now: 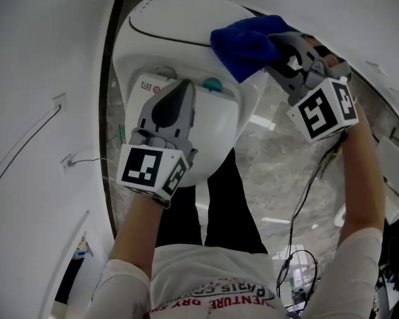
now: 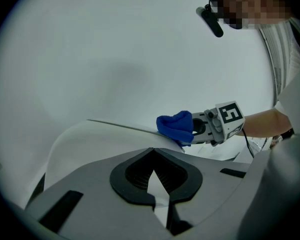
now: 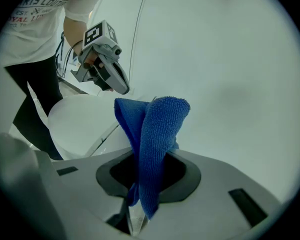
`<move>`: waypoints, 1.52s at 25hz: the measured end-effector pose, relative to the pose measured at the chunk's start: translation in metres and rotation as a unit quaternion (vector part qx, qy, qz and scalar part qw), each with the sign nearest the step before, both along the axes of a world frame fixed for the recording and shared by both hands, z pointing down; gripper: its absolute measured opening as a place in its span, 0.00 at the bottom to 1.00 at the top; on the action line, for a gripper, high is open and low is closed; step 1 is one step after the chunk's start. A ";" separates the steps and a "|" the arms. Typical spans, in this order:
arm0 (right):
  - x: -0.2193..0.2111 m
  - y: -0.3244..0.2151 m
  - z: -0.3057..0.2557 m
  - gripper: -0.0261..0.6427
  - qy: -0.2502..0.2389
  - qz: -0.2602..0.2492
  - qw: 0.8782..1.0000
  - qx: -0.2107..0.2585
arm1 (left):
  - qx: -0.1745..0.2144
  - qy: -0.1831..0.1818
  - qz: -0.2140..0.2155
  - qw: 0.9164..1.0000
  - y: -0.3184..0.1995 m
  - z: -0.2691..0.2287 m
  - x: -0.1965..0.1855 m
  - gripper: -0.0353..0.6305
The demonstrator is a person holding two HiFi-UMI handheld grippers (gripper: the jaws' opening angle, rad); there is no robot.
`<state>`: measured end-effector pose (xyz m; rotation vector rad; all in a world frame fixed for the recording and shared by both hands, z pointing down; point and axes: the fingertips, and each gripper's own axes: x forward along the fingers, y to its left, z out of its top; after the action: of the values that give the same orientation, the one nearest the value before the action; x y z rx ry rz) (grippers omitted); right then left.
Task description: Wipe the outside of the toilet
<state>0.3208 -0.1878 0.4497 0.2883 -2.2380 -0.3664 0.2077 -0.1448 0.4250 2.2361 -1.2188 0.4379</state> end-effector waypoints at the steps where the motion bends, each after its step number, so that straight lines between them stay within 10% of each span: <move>1: 0.008 0.005 0.004 0.17 0.001 0.012 1.000 -0.003 | -0.002 0.001 0.006 1.000 0.003 0.004 0.006 0.06; 21: 0.066 0.095 0.120 0.17 -0.084 0.249 0.962 -0.081 | -0.020 0.007 0.145 0.989 0.061 0.059 0.072 0.06; 38: 0.039 0.206 0.224 0.17 -0.103 0.384 0.910 -0.113 | -0.009 -0.017 0.287 0.958 0.136 0.113 0.057 0.06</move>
<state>0.3597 0.0185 0.6734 1.0724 -2.1354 0.3595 0.2650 -0.0088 0.5378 2.5542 -0.5496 0.7010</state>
